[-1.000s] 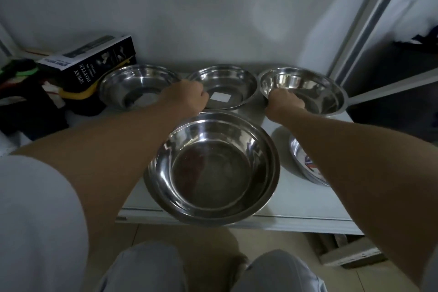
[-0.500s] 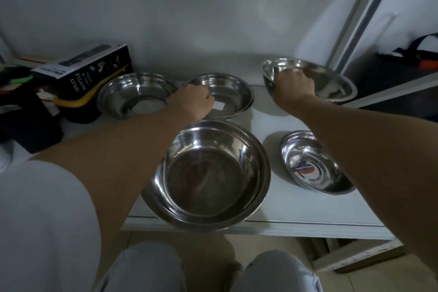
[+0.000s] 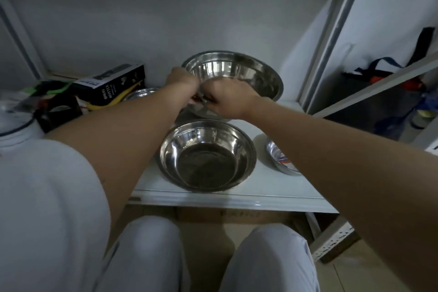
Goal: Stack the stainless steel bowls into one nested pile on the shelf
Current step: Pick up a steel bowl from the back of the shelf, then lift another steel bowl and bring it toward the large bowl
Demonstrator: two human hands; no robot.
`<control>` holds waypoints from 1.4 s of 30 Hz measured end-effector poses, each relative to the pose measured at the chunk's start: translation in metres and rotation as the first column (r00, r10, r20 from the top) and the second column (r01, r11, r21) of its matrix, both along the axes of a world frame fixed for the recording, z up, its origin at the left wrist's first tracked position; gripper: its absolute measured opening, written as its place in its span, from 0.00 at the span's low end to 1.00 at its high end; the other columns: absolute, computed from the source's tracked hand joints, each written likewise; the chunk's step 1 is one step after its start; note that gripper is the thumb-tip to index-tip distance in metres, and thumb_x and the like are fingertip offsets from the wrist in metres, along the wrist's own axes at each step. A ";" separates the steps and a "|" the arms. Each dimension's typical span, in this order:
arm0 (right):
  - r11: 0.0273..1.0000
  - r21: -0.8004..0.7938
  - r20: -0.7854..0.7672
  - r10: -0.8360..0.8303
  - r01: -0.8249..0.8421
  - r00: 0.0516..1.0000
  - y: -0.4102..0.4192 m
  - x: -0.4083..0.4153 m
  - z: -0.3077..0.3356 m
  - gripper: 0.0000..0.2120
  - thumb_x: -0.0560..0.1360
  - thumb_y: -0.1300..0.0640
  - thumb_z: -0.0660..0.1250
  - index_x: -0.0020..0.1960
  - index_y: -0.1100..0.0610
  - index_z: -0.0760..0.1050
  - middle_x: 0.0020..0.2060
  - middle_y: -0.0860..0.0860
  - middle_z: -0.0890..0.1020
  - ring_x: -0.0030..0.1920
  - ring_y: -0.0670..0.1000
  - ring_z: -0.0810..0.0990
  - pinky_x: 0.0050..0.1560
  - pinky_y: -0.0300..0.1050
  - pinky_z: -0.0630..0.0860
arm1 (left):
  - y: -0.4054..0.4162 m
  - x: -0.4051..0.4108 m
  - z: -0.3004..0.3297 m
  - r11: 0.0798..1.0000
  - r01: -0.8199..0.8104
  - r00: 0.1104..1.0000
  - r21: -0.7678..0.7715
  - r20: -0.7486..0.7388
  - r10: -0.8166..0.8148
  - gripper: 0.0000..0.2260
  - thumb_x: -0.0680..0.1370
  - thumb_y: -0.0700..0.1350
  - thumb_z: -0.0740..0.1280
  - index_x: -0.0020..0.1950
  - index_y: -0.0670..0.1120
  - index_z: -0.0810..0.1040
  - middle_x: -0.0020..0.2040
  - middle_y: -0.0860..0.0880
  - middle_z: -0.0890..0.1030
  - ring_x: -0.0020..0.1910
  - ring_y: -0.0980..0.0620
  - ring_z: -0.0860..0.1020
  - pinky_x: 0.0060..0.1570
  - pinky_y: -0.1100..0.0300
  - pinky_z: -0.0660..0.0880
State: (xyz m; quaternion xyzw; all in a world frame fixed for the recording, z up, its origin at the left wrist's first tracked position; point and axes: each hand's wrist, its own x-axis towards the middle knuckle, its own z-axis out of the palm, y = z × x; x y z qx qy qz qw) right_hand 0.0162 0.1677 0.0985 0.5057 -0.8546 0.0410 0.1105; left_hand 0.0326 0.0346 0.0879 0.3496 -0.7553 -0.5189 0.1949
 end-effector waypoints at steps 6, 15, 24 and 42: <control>0.940 -0.249 0.090 -0.217 0.233 0.972 0.017 -0.009 0.008 0.24 0.77 0.42 0.55 0.65 0.56 0.71 0.62 0.57 0.76 0.61 0.57 0.73 0.61 0.54 0.71 | -0.008 0.032 0.009 0.992 0.094 0.985 -0.086 0.153 -0.080 0.07 0.79 0.35 0.61 0.52 0.34 0.77 0.47 0.36 0.83 0.38 0.39 0.84 0.35 0.48 0.82; 0.763 -0.113 0.394 -0.553 0.636 0.734 0.037 -0.028 -0.022 0.21 0.76 0.55 0.62 0.67 0.61 0.64 0.63 0.62 0.73 0.62 0.64 0.74 0.58 0.55 0.72 | -0.036 0.056 -0.019 0.971 0.206 0.954 -0.123 0.248 -0.171 0.14 0.78 0.35 0.58 0.62 0.40 0.75 0.52 0.37 0.79 0.40 0.41 0.79 0.26 0.57 0.77; 0.803 -0.033 0.369 -0.543 0.595 0.754 0.026 -0.030 -0.080 0.14 0.77 0.62 0.59 0.61 0.61 0.74 0.55 0.59 0.78 0.55 0.60 0.79 0.46 0.48 0.72 | -0.052 0.053 -0.084 0.822 0.313 0.898 -0.476 0.430 -0.092 0.14 0.75 0.40 0.67 0.60 0.43 0.78 0.57 0.42 0.80 0.57 0.42 0.79 0.54 0.54 0.75; 0.828 0.104 0.384 -0.545 0.551 0.745 0.021 -0.049 -0.130 0.17 0.75 0.64 0.64 0.63 0.61 0.66 0.45 0.56 0.74 0.48 0.57 0.77 0.44 0.47 0.73 | -0.057 0.036 -0.118 0.656 0.449 0.828 -0.607 0.558 -0.051 0.10 0.72 0.42 0.69 0.51 0.41 0.76 0.43 0.45 0.78 0.44 0.45 0.78 0.41 0.56 0.71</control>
